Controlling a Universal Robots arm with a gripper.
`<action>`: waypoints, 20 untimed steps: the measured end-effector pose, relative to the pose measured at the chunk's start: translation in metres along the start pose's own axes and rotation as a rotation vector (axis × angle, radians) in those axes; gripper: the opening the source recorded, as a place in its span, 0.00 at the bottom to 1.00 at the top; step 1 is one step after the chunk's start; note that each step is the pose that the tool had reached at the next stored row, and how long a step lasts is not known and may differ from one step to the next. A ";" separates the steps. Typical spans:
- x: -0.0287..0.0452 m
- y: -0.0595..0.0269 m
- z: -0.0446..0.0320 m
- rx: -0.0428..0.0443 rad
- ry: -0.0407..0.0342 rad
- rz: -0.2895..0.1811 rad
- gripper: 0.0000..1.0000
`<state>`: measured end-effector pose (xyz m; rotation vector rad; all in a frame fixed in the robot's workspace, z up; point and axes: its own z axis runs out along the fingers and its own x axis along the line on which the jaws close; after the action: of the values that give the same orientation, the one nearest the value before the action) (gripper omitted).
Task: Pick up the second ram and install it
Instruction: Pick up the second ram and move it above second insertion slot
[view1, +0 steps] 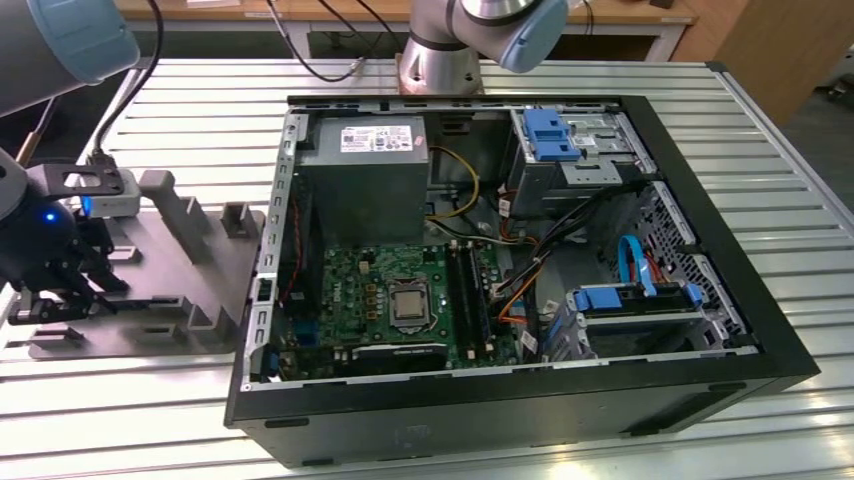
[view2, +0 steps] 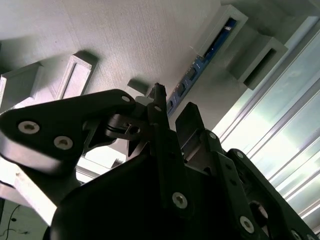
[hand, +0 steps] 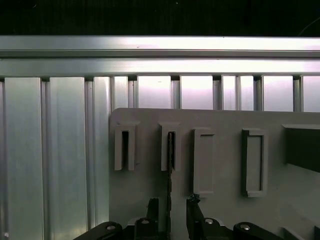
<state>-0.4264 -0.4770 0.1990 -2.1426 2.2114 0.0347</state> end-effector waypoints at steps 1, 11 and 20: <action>0.0000 0.0000 0.0000 0.0000 0.0000 0.000 0.36; 0.0000 0.0003 0.0000 0.0000 0.0001 0.000 0.27; 0.0017 0.0003 -0.0001 0.0000 0.0000 0.000 0.27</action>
<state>-0.4268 -0.4787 0.1990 -2.1425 2.2115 0.0347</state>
